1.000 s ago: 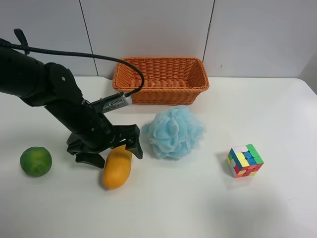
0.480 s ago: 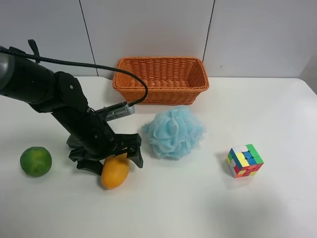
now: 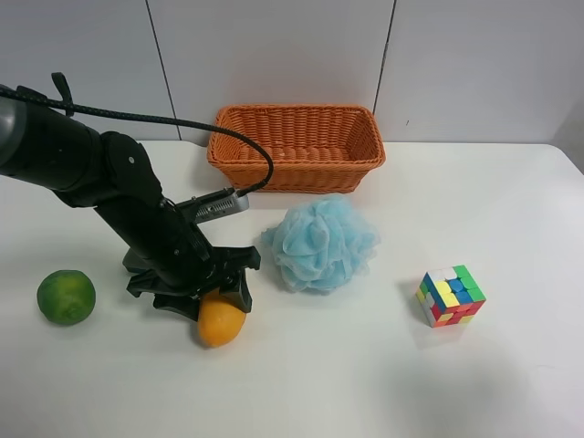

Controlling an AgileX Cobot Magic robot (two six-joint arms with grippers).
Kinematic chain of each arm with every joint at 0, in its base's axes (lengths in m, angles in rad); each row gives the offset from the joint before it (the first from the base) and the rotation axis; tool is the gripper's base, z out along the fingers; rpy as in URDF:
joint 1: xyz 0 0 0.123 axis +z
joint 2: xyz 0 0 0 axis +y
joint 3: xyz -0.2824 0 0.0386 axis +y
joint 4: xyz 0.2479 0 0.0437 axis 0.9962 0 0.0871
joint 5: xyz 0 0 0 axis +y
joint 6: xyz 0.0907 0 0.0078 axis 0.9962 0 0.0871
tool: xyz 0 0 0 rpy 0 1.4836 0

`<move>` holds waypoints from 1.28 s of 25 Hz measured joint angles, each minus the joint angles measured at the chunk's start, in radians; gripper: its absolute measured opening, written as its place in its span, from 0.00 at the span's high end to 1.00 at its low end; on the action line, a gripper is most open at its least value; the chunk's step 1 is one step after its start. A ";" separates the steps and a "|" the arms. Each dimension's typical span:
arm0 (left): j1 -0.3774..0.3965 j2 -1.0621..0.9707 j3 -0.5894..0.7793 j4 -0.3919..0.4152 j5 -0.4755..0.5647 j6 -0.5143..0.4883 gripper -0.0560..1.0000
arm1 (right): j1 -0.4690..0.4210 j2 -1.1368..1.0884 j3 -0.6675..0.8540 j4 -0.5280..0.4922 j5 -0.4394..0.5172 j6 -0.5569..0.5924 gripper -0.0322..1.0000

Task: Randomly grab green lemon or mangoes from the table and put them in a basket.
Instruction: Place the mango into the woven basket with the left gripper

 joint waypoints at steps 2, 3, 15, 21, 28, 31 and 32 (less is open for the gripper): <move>0.000 0.000 0.000 0.000 0.000 0.001 0.36 | 0.000 0.000 0.000 0.000 0.000 0.000 0.03; 0.000 0.000 0.000 -0.001 0.000 0.001 0.36 | 0.000 0.000 0.000 0.000 0.000 0.000 0.03; 0.000 -0.164 -0.010 0.003 0.020 0.001 0.36 | 0.000 0.000 0.000 0.000 0.000 0.000 0.03; 0.000 -0.332 -0.174 0.105 -0.010 0.001 0.36 | 0.000 0.000 0.000 0.000 0.000 0.000 0.03; 0.000 -0.193 -0.461 0.274 -0.171 0.002 0.36 | 0.000 0.000 0.000 0.000 0.000 0.000 0.03; 0.000 -0.047 -0.577 0.330 -0.247 0.002 0.36 | 0.000 0.000 0.000 0.000 0.000 0.000 0.03; 0.000 -0.001 -0.616 0.346 -0.265 0.002 0.36 | 0.000 0.000 0.000 0.000 0.000 0.000 0.03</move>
